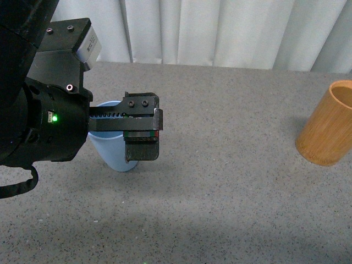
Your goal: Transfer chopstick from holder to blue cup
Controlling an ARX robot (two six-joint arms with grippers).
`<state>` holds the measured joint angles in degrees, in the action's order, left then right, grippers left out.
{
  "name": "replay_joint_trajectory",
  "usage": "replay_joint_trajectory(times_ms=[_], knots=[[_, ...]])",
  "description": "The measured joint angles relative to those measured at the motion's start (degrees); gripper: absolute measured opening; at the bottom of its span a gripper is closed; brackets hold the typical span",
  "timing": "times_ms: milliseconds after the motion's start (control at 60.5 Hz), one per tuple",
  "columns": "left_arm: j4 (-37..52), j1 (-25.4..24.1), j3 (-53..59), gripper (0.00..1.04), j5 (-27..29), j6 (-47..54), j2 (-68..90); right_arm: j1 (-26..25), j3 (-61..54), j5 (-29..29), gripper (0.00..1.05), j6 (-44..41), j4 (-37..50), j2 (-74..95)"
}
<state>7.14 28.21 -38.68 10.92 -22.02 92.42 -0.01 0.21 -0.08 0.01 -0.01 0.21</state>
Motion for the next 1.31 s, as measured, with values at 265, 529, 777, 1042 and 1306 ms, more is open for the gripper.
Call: replay_joint_trajectory(times_ms=[265,529,777,1042,1306], knots=[[0.0,-0.7,0.0,0.98,0.9,-0.2,1.3,0.0,0.0,0.0,0.95,0.0,0.0,0.0],[-0.1,-1.5,0.0,0.98,1.0,-0.9,3.5,0.0,0.0,0.0,0.95,0.0,0.0,0.0],[-0.3,-2.3,-1.1,0.98,0.8,-2.1,4.2,0.0,0.0,0.0,0.95,0.0,0.0,0.0],[-2.0,-3.9,-3.1,0.98,1.1,-5.3,4.2,0.0,0.0,0.0,0.95,0.0,0.0,0.0],[-3.6,-5.7,-6.3,0.98,2.5,-8.6,5.4,0.0,0.0,0.0,0.95,0.0,0.0,0.0]])
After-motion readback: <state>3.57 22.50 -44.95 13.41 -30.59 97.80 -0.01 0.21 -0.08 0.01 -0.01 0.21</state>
